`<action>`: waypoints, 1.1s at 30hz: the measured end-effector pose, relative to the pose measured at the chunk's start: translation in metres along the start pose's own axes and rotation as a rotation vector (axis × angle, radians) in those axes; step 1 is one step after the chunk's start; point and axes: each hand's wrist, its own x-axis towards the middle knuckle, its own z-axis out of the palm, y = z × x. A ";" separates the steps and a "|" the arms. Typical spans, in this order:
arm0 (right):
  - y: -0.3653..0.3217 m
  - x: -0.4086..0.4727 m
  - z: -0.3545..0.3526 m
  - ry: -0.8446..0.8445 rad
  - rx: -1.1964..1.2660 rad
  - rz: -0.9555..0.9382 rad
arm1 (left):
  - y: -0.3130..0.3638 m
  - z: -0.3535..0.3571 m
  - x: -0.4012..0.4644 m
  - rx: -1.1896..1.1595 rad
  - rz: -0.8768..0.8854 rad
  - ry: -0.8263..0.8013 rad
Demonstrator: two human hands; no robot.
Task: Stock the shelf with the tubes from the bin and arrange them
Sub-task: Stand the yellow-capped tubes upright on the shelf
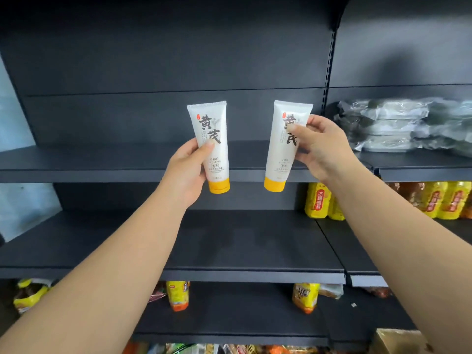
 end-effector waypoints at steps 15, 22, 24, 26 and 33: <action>0.014 0.164 -0.060 -0.008 -0.157 -0.071 | -0.049 0.064 0.159 0.147 0.012 -0.061; 0.038 0.254 -0.081 0.038 -0.269 -0.033 | -0.071 0.095 0.257 0.348 -0.027 -0.115; 0.045 0.271 -0.093 0.049 -0.264 -0.003 | -0.079 0.106 0.273 0.358 -0.052 -0.138; 0.051 0.287 -0.105 0.068 -0.239 0.033 | -0.085 0.116 0.287 0.369 -0.064 -0.159; 0.068 0.330 -0.130 0.124 -0.238 0.124 | -0.099 0.140 0.322 0.374 -0.078 -0.142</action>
